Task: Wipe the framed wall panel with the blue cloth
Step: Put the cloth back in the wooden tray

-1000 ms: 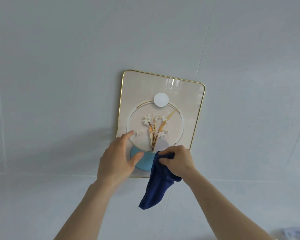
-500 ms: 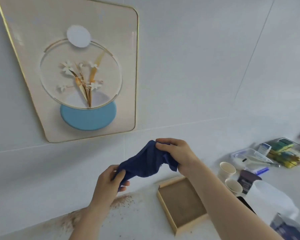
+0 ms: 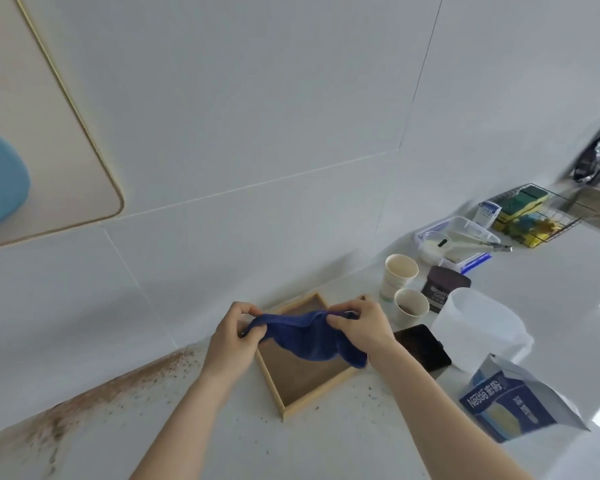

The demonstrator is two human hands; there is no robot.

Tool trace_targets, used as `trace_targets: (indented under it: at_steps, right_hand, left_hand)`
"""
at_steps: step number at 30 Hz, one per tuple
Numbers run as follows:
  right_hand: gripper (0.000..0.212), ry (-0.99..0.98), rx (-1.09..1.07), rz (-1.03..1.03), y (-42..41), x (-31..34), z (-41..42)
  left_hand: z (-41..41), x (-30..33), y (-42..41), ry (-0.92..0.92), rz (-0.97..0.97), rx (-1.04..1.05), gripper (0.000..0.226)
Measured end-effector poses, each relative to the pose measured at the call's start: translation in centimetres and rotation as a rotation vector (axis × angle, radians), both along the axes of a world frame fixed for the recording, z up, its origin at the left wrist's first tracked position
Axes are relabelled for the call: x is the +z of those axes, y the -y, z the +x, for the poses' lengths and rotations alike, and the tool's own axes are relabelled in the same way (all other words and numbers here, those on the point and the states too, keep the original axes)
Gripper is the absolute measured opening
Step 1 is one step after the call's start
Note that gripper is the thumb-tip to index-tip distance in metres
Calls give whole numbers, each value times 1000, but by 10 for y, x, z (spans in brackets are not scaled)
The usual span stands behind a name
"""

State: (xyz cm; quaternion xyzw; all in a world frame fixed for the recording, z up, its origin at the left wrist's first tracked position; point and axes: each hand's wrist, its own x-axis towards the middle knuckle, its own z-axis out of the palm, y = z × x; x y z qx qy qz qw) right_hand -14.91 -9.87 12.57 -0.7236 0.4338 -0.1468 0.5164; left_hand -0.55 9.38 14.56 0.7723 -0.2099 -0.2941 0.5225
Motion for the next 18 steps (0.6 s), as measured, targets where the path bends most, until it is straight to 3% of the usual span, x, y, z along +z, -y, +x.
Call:
trace_targets:
  at_steps: [9, 18]
  right_hand:
    - [25, -112, 120, -35, 28, -73, 12]
    - [47, -287, 410, -301, 22, -136, 21]
  left_hand:
    - [-1, -78, 59, 45, 278, -57, 29]
    - [-11, -140, 74, 151, 518, -189, 59]
